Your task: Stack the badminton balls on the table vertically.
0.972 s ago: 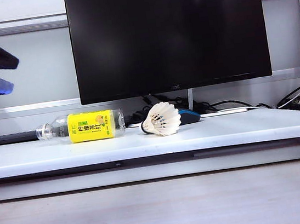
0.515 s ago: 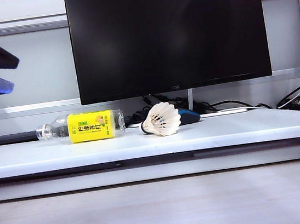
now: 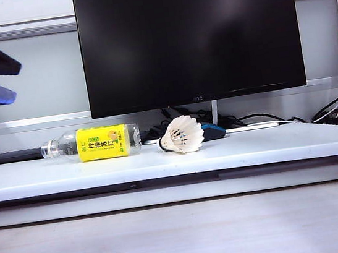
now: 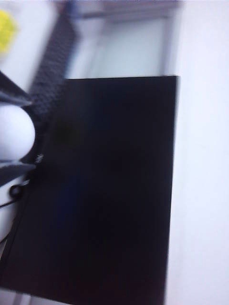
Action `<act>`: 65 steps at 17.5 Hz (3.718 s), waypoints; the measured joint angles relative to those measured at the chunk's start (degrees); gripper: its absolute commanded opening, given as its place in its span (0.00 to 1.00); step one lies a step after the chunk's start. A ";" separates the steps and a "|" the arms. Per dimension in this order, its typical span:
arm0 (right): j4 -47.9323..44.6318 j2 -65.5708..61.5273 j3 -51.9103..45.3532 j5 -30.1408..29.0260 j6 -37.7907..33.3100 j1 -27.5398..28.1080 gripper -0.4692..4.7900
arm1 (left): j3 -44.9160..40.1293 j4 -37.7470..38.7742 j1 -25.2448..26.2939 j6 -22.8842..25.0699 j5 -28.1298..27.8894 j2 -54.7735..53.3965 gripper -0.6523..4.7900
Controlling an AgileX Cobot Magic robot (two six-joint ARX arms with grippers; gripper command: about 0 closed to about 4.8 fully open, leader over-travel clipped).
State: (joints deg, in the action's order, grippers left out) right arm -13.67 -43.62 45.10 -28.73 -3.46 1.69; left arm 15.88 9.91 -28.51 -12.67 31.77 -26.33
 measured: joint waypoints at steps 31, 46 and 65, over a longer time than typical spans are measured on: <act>-61.79 -64.61 -8.07 21.18 -2.49 -17.14 0.31 | -0.02 0.24 0.00 0.00 -2.51 -0.02 0.47; -61.42 -64.61 -8.07 17.00 -2.49 -17.11 0.31 | -0.02 0.24 0.00 0.00 -2.49 0.02 0.47; -62.20 -64.54 -8.20 17.35 -2.49 -17.11 0.34 | -0.02 0.26 0.00 0.00 -2.47 -0.07 0.47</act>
State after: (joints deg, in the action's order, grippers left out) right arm -75.88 -108.16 36.91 -11.38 -5.96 -15.42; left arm 15.86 10.17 -28.51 -12.67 29.30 -26.39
